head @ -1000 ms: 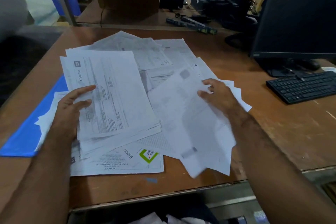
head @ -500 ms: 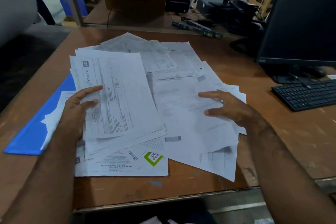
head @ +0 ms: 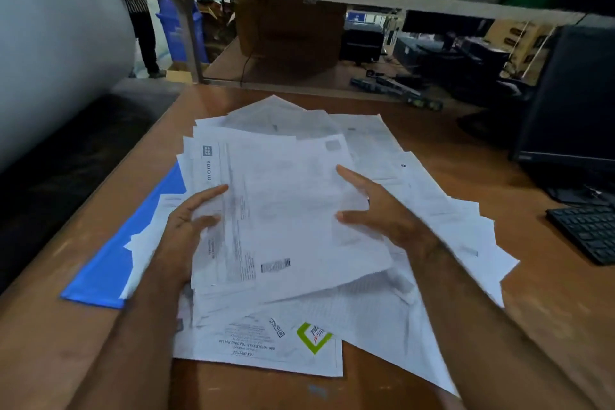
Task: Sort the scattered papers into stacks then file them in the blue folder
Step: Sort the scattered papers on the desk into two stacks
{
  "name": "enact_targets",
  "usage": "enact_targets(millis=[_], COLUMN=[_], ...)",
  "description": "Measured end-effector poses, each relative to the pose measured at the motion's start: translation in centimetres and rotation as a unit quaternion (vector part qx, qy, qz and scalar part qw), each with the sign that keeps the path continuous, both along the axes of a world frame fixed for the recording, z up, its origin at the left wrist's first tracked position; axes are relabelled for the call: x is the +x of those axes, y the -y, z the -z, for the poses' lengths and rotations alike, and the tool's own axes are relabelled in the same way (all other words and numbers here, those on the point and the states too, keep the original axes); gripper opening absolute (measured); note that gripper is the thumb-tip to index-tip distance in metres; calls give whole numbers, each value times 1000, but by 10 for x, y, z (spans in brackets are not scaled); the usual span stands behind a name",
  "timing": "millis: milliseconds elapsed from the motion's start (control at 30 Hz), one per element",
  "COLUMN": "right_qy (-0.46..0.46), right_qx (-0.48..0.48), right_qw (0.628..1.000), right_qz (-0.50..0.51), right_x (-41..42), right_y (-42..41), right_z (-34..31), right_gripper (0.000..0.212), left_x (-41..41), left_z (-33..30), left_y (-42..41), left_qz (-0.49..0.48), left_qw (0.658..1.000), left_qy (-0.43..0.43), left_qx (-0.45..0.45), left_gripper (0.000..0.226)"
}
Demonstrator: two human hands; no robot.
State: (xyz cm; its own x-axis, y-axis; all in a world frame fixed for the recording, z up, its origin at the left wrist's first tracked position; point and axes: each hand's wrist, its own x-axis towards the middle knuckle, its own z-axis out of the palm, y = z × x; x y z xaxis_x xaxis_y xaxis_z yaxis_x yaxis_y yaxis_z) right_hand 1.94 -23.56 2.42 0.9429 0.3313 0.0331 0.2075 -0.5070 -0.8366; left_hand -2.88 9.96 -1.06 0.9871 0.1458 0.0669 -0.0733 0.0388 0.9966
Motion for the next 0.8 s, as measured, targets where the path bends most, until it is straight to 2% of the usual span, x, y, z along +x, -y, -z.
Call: enact_targets(millis=[100, 233, 300, 400, 533, 667, 800], right_qy=[7, 38, 56, 39, 53, 90, 37], right_qx=[-69, -66, -76, -156, -282, -316, -380], right_qw=[998, 995, 993, 983, 955, 938, 918], right_qz=[11, 59, 75, 84, 69, 108, 103], right_x=[13, 24, 27, 24, 7, -2, -17], right_y=[-15, -41, -57, -85, -106, -84, -37], right_z=[25, 36, 36, 36, 45, 44, 46], right_gripper=[93, 102, 108, 113, 100, 82, 71], left_x=[2, 0, -2, 0, 5, 5, 9], left_z=[0, -2, -4, -3, 3, 8, 15], left_y=[-2, -2, -1, 0, 0, -2, -6], left_qz=[15, 67, 67, 37, 13, 13, 2], left_qw=[1000, 992, 996, 998, 999, 998, 999], left_qy=[-11, -30, -19, -4, -24, 9, 6], left_qx=[-13, -104, -57, 48, 28, 55, 45], left_gripper=[64, 53, 44, 50, 63, 56, 54])
